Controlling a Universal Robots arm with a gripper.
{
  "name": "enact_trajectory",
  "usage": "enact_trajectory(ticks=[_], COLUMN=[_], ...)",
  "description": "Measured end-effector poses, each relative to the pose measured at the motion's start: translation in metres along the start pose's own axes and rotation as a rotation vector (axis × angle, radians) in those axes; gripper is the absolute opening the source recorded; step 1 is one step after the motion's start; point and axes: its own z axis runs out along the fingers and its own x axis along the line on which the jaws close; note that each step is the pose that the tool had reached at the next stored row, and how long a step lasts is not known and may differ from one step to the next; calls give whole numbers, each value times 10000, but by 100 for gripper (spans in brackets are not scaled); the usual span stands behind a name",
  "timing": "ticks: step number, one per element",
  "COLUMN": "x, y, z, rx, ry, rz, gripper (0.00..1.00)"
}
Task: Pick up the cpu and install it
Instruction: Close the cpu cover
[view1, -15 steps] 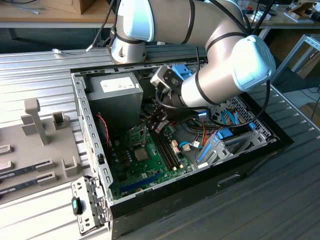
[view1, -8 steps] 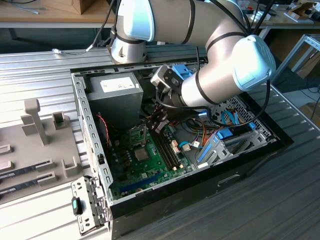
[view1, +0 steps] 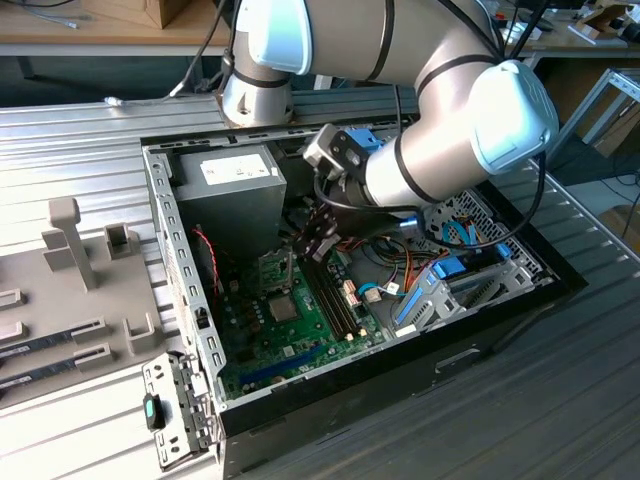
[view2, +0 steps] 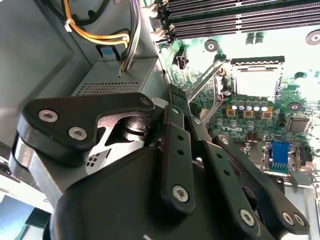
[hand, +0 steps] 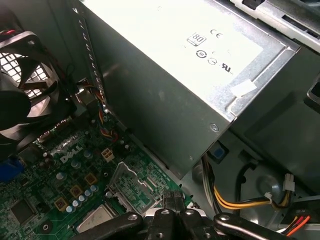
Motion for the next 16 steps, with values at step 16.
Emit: enact_trajectory(ticks=[16], x=[131], y=[-108], z=[-82], rx=[-50], ry=[-44], rz=[-22], gripper=[11])
